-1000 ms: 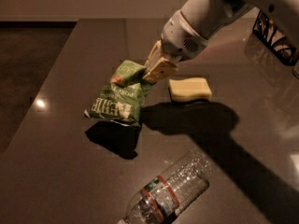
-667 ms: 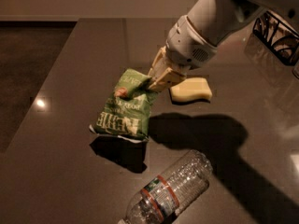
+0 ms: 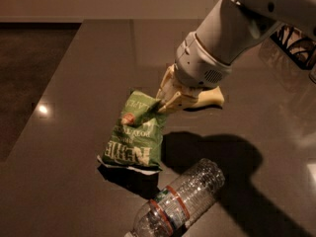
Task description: Move green jalapeno chip bag near water bottle
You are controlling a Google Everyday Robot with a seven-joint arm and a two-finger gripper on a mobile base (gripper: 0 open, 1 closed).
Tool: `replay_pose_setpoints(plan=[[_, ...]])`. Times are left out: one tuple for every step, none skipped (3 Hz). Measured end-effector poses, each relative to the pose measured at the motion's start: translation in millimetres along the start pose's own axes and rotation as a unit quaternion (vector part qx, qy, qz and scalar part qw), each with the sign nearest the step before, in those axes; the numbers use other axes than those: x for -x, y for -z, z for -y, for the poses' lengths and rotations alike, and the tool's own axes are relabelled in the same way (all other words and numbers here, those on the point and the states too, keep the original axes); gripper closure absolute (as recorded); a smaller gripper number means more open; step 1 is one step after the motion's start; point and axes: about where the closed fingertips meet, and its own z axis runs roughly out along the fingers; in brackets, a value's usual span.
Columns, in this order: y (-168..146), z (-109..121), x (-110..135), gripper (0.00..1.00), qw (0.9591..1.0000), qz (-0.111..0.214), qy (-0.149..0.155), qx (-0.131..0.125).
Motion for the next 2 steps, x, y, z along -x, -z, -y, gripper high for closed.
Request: replay_pose_setpoints(plan=[[-11.1, -14.9, -0.7, 0.78, 0.9999, -0.011, 0.002, 0.007], [-18.0, -23.2, -0.1, 0.54, 0.9998, -0.016, 0.007, 0.012]])
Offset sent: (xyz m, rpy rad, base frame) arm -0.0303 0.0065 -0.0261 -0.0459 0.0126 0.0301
